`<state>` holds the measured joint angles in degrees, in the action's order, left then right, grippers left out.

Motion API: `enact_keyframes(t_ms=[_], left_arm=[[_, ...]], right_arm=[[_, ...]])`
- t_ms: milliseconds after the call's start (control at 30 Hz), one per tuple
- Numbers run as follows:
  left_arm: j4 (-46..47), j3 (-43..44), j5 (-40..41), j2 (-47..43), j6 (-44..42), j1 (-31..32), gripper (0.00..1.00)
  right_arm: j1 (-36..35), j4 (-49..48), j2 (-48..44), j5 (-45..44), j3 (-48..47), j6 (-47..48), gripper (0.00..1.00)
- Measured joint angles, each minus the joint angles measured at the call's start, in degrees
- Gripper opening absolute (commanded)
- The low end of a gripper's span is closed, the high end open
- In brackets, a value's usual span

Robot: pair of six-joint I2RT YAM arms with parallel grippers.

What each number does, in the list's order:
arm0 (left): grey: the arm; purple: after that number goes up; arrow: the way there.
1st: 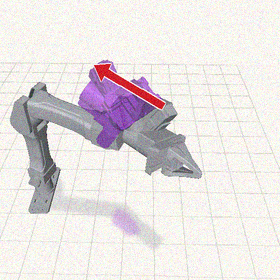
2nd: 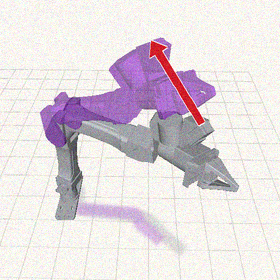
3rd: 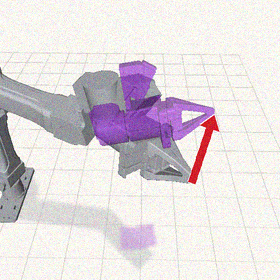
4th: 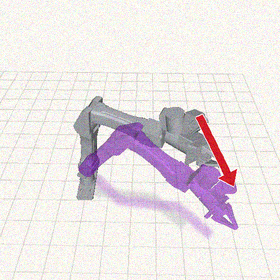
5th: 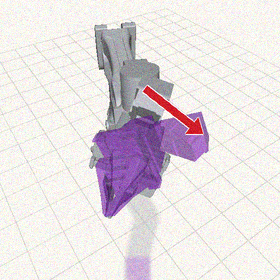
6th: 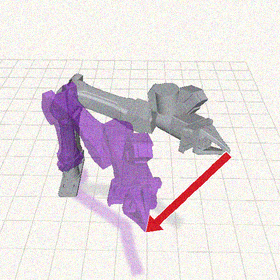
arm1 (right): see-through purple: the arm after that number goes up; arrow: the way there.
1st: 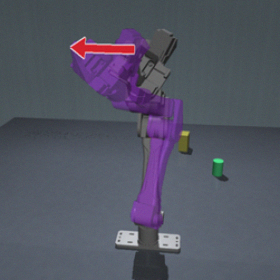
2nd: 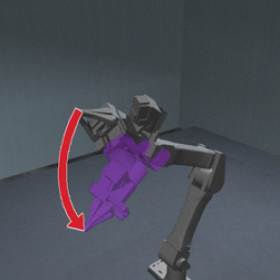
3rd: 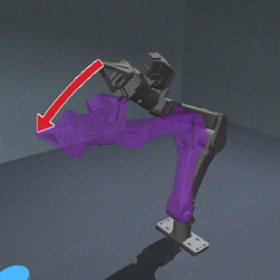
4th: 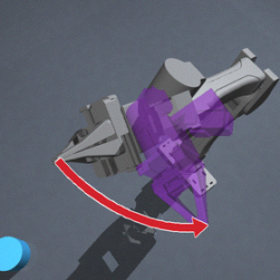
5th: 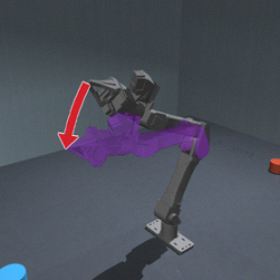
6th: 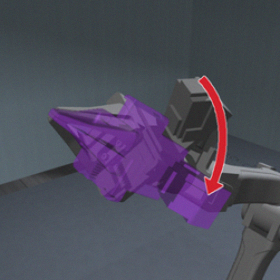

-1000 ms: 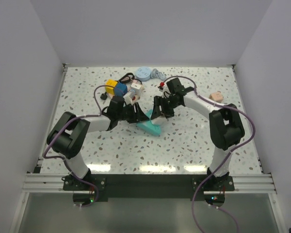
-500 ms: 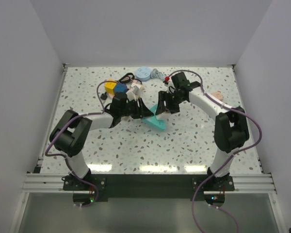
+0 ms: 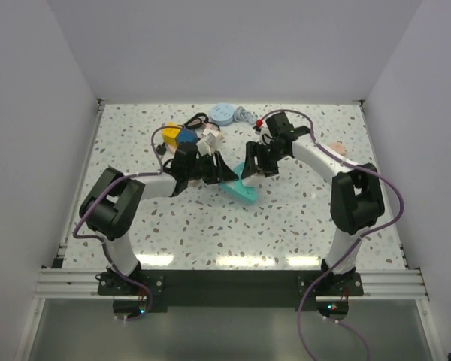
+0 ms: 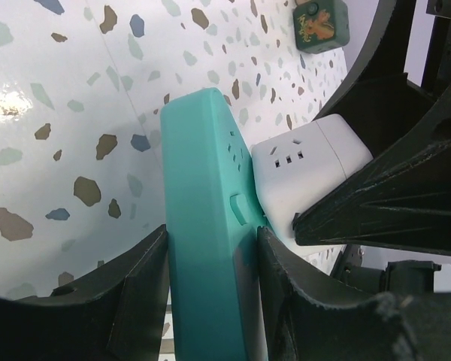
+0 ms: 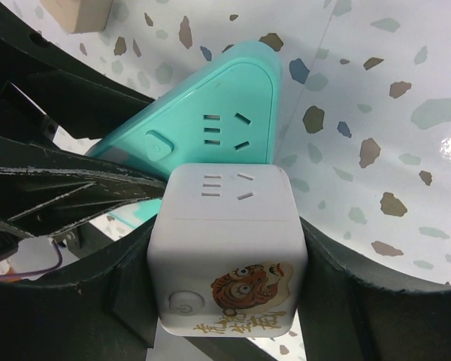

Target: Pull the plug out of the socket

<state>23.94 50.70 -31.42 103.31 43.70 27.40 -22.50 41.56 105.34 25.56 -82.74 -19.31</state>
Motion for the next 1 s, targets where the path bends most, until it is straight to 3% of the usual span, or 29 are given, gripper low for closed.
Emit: enact_keyframes(t_ms=[300, 433, 667, 1000], left_arm=[[-0.57, 2.21, 1.18, -3.26, 2.27, -0.15, 0.0], [-1.36, 4.7, 2.38, -3.58, 2.4, -0.44, 0.0], [-6.25, 5.99, 1.84, -3.56, 2.23, -0.81, 0.0], [-6.36, 7.06, 1.6, -3.58, 2.49, -0.22, 0.0]], right_arm=[[1.9, 7.67, 1.2, 1.86, -9.25, 2.12, 0.0], [1.05, 12.59, 3.45, -2.51, -17.03, 3.45, 0.0], [-2.36, 13.38, 3.13, -8.96, -17.59, 4.09, 0.0], [4.83, 8.39, 0.92, 5.84, -10.4, 1.77, 0.0]])
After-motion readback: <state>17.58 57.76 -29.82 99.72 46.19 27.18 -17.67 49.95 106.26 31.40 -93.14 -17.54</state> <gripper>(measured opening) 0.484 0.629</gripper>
